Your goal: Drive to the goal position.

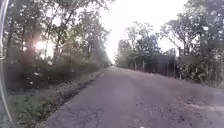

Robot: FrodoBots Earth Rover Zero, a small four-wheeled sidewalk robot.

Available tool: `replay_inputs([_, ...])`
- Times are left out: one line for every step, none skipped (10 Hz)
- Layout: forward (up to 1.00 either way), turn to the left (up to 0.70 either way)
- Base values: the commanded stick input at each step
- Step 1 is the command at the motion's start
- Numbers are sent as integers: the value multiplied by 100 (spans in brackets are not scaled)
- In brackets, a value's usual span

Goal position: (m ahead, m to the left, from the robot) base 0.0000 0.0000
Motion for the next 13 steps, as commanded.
replay_inputs([10, 1])
replay_inputs([10, 1])
replay_inputs([10, 1])
replay_inputs([10, 1])
replay_inputs([10, 1])
replay_inputs([10, 1])
replay_inputs([10, 1])
replay_inputs([10, 1])
replay_inputs([10, 1])
replay_inputs([10, 1])
replay_inputs([10, 1])
replay_inputs([10, 1])
replay_inputs([10, 1])
